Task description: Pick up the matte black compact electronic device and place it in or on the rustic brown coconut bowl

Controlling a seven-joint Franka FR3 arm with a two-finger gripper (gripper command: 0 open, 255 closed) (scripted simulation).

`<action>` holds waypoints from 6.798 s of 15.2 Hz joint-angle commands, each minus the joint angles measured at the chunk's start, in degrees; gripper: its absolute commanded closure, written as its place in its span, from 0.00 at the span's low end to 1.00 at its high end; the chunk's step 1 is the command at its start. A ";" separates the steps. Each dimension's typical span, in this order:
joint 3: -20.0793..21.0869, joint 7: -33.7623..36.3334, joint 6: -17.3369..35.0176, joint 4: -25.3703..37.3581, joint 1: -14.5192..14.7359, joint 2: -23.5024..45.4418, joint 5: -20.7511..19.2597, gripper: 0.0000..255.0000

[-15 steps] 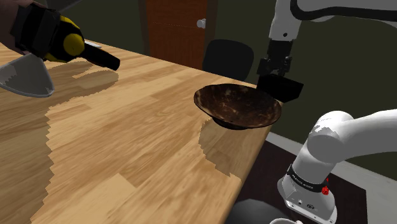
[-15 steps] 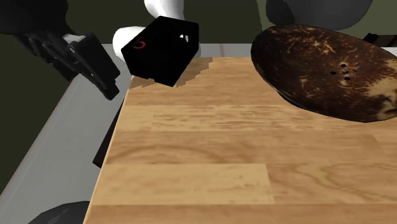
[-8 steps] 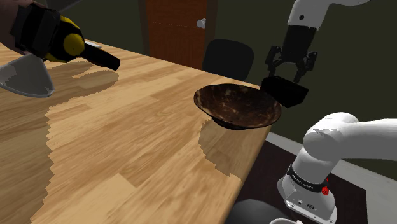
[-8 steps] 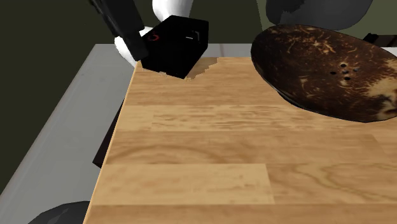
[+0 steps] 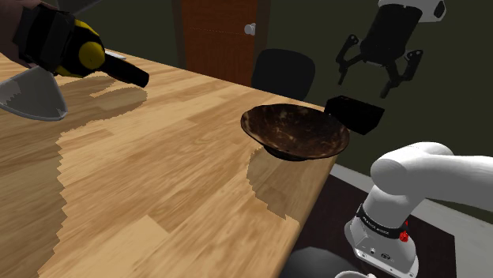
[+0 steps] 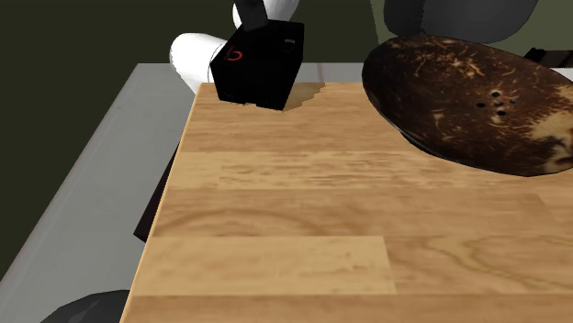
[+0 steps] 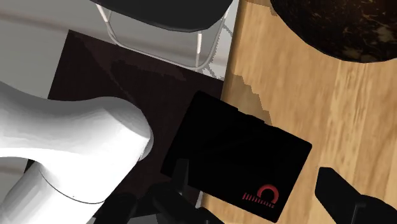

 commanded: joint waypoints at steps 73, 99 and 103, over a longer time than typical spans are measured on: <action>0.17 -3.67 -3.57 3.11 5.15 -0.21 2.48 1.00; 18.14 16.13 -2.98 31.14 -0.38 17.23 16.72 1.00; 23.05 19.56 -0.88 34.47 -2.25 19.51 18.82 1.00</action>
